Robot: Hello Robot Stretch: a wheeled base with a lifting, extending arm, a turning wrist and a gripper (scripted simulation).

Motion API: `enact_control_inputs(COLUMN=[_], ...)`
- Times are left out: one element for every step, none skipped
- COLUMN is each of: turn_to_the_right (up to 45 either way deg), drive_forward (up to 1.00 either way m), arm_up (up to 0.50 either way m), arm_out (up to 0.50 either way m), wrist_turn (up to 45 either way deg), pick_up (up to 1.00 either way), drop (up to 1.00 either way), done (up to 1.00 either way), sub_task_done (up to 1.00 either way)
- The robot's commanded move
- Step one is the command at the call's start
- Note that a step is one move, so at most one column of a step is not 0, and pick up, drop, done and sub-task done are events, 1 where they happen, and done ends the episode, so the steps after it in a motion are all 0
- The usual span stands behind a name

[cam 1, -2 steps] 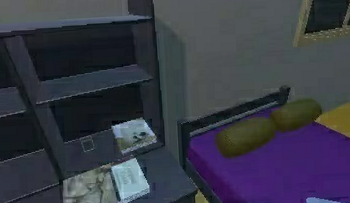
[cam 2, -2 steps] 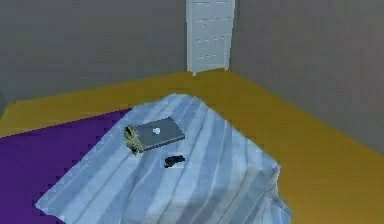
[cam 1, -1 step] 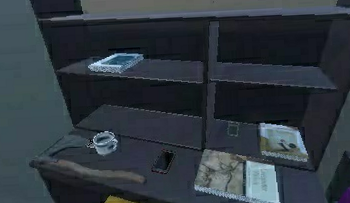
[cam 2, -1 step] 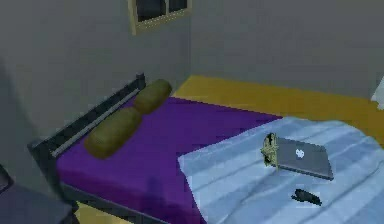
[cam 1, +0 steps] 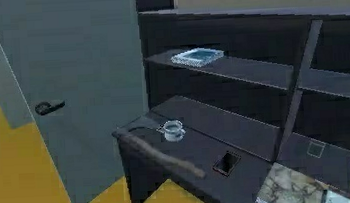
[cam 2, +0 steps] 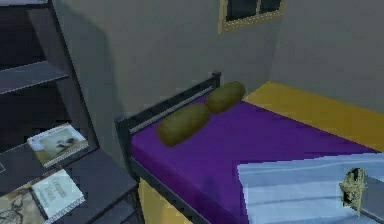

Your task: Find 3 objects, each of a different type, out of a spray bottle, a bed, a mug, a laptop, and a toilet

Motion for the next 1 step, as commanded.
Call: enact_control_inputs(turn_to_the_right=[0.0], drive_forward=[0.00], arm_up=[0.00], arm_out=[0.00], wrist_turn=[0.0], pick_up=[0.00], drop=[0.00], done=[1.00], sub_task_done=[0.00])
